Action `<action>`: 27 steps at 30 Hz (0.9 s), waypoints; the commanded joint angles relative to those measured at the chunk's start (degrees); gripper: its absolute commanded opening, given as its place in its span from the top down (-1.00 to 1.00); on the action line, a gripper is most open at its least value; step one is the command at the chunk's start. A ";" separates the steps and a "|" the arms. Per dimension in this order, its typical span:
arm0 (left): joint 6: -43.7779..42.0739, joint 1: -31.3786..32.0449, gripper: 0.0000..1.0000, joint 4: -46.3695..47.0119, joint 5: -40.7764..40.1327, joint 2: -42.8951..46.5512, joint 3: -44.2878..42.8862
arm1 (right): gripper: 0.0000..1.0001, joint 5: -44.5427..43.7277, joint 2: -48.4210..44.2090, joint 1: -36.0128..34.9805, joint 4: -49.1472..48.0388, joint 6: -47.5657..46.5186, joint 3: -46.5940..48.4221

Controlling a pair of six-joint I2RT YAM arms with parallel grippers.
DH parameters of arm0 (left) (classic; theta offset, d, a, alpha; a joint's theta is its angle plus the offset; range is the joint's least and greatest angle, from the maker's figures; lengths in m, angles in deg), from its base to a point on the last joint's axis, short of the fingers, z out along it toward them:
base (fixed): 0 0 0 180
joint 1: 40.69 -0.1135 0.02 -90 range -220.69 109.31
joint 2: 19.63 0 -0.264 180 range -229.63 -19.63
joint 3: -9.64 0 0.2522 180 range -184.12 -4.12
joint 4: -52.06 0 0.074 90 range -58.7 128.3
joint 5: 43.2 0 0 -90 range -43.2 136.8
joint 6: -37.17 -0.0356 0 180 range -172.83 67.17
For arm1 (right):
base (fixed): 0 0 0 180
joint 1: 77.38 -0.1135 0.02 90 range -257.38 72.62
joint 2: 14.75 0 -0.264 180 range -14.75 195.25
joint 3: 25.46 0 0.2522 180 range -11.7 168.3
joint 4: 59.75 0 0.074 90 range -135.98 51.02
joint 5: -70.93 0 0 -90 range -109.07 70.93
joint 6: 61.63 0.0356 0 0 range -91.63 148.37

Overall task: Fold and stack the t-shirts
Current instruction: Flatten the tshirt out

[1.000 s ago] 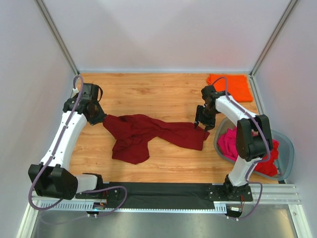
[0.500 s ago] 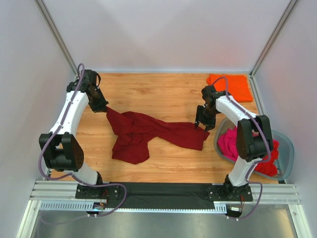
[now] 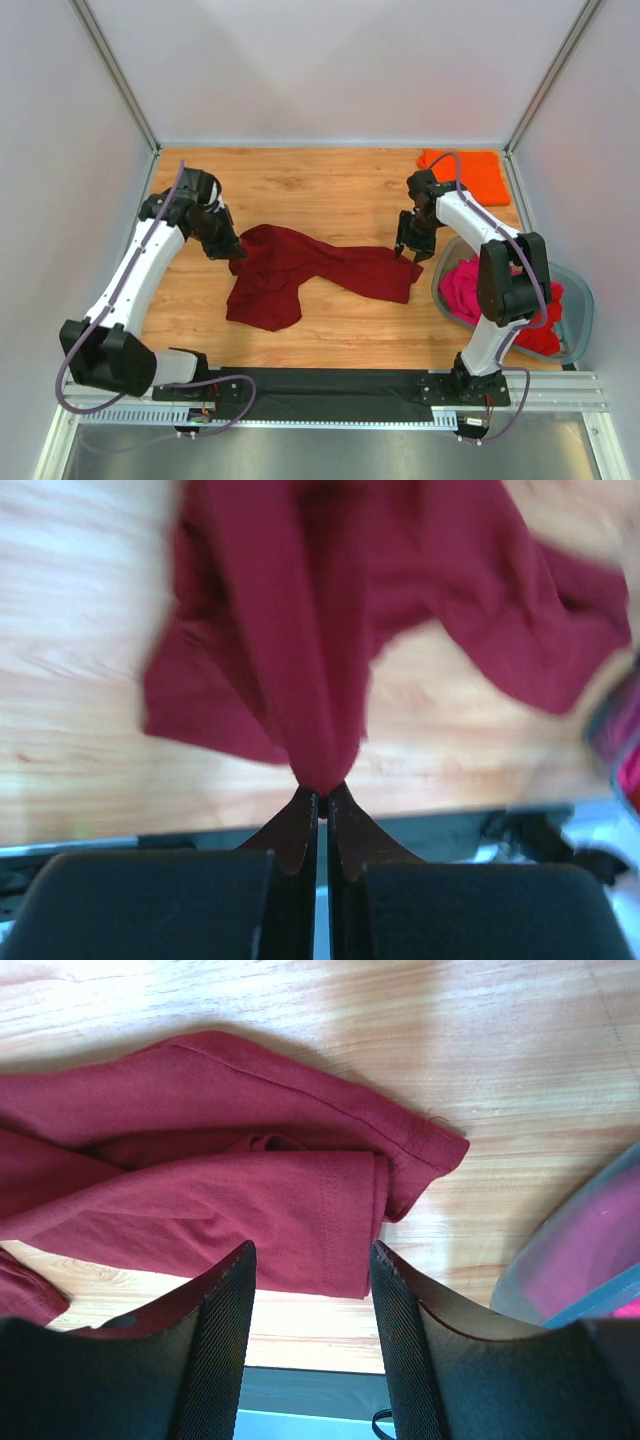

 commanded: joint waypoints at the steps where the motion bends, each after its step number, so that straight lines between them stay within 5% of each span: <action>1: 5.87 5.66 1.00 -1.99 6.44 6.86 1.44 | -0.01 -1.76 -2.15 -0.11 1.54 -0.63 1.65; 7: 17.15 14.02 1.00 4.33 12.96 10.65 5.84 | -0.04 -1.94 -5.84 -0.11 1.46 1.31 -1.25; 13: 16.63 12.89 1.00 -2.86 -2.58 5.04 -8.63 | -0.01 -1.76 -6.54 -0.28 2.51 1.40 -0.29; 20: 7.68 -5.38 1.00 1.77 -10.31 -5.58 -4.28 | -0.01 -1.24 -8.03 -0.90 2.77 2.36 -1.08; 22: 3.55 -10.98 0.68 5.89 -7.90 -8.49 -3.05 | -0.01 -0.89 -8.57 -1.16 2.77 2.36 -1.52; 24: 1.09 -12.60 -0.02 5.40 -4.27 -11.75 -4.17 | -0.01 -0.80 -9.53 -1.42 2.77 2.28 -2.39; 27: -1.74 -11.29 -0.16 5.12 -6.20 -9.14 -3.84 | -0.01 -0.53 -10.58 -1.51 2.16 2.36 -4.24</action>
